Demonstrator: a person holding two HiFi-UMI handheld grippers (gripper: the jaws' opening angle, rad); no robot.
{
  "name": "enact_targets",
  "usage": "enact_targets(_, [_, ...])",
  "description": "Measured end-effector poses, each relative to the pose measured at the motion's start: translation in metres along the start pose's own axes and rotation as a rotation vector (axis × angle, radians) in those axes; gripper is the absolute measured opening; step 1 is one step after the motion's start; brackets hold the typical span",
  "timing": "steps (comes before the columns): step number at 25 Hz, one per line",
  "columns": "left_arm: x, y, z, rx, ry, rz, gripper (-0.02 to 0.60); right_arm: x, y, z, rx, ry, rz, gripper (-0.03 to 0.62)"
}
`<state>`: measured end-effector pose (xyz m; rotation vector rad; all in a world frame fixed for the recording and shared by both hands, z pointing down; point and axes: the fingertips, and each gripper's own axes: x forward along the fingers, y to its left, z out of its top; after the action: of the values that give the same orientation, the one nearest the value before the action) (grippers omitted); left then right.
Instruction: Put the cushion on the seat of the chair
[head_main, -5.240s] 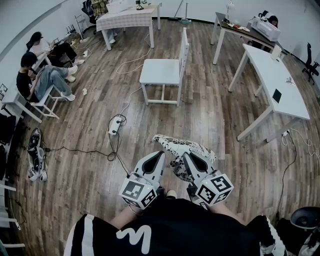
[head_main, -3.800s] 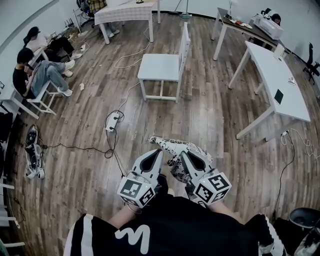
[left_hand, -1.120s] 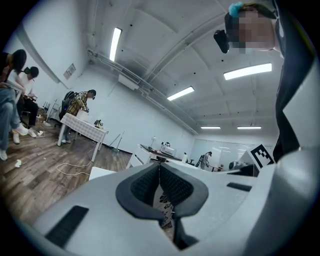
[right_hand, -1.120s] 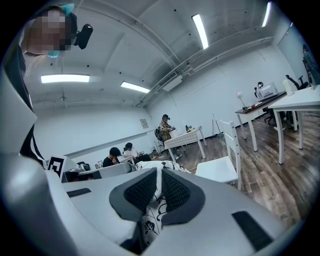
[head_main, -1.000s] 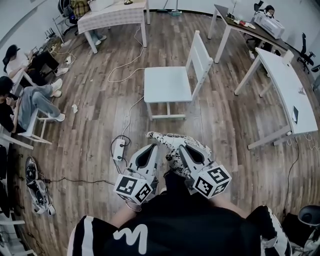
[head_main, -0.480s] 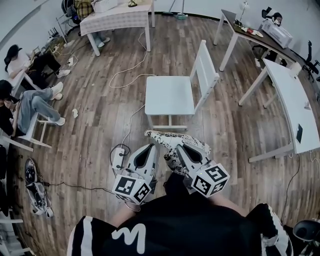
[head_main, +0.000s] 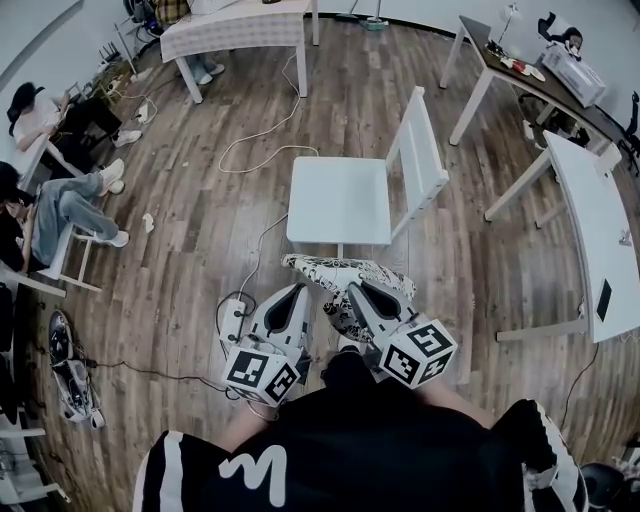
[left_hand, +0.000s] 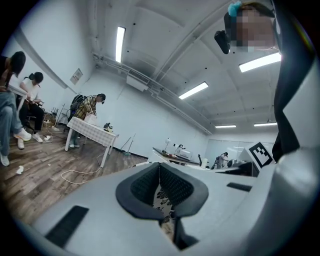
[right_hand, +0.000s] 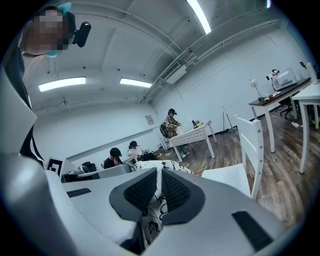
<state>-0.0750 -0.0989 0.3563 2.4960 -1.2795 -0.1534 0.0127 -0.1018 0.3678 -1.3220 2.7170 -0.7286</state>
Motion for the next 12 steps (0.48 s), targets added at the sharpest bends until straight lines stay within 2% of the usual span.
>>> enact_targets(12, [0.063,0.022,0.010,-0.011,-0.028,0.062,0.008,0.041,-0.055,0.026,0.008,0.035,0.048,0.040])
